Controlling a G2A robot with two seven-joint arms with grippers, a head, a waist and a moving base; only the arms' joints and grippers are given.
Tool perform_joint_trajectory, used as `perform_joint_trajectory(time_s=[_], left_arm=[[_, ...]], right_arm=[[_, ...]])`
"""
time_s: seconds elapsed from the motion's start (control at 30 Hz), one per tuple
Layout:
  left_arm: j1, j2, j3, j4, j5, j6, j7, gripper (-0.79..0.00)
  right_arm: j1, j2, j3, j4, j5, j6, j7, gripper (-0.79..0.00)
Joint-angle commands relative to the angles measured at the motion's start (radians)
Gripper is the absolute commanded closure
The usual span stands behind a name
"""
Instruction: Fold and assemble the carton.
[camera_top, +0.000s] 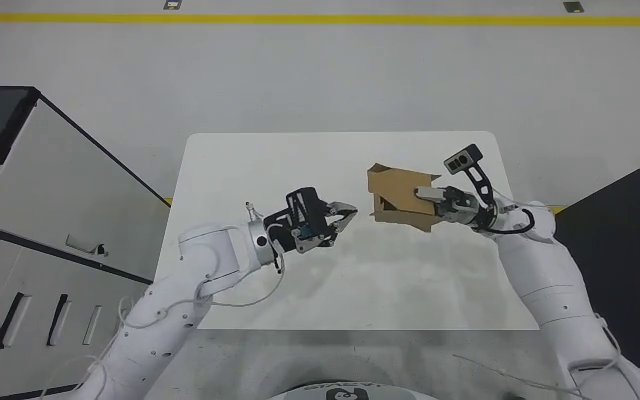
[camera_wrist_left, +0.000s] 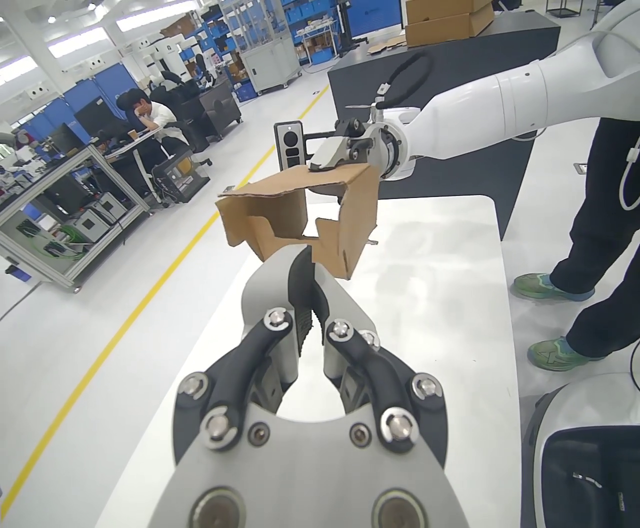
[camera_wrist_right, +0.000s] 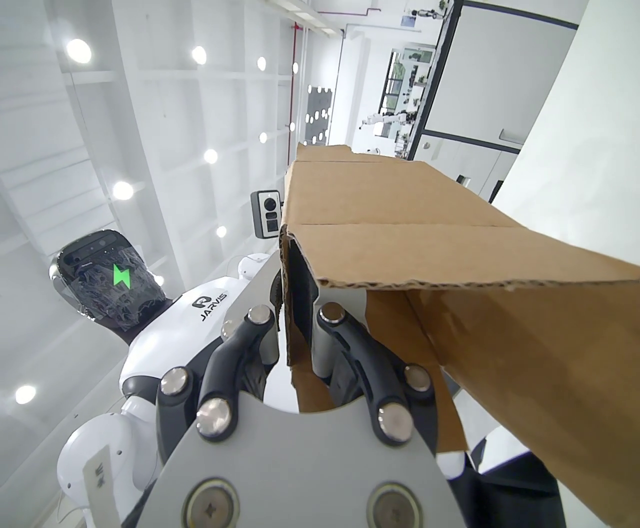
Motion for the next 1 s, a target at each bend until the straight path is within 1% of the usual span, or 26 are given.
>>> perform_joint_trajectory(time_s=[0.0, 0.13, 0.4, 0.57, 0.97], left_arm=[[0.004, 0.0, 0.003, -0.006, 0.003, -0.002, -0.001, 0.0], [-0.001, -0.002, 0.02, -0.005, 0.007, -0.005, -0.004, 0.0], [-0.025, -0.01, 0.062, 0.011, 0.006, 0.001, -0.007, 0.0], [-0.034, -0.012, 0.072, 0.023, 0.004, -0.001, -0.007, 0.0], [-0.048, -0.015, 0.09, 0.033, 0.0, -0.015, -0.001, 0.0]], right_arm=[[0.001, -0.001, -0.002, 0.0, -0.001, 0.002, -0.008, 0.0], [0.003, -0.004, -0.009, -0.005, 0.0, 0.008, -0.006, 0.0], [0.003, -0.008, -0.019, -0.011, 0.006, 0.011, 0.044, 0.0], [-0.001, -0.009, -0.019, -0.021, 0.006, 0.015, 0.065, 0.0], [-0.013, -0.006, -0.023, -0.053, 0.002, 0.015, 0.065, 0.0]])
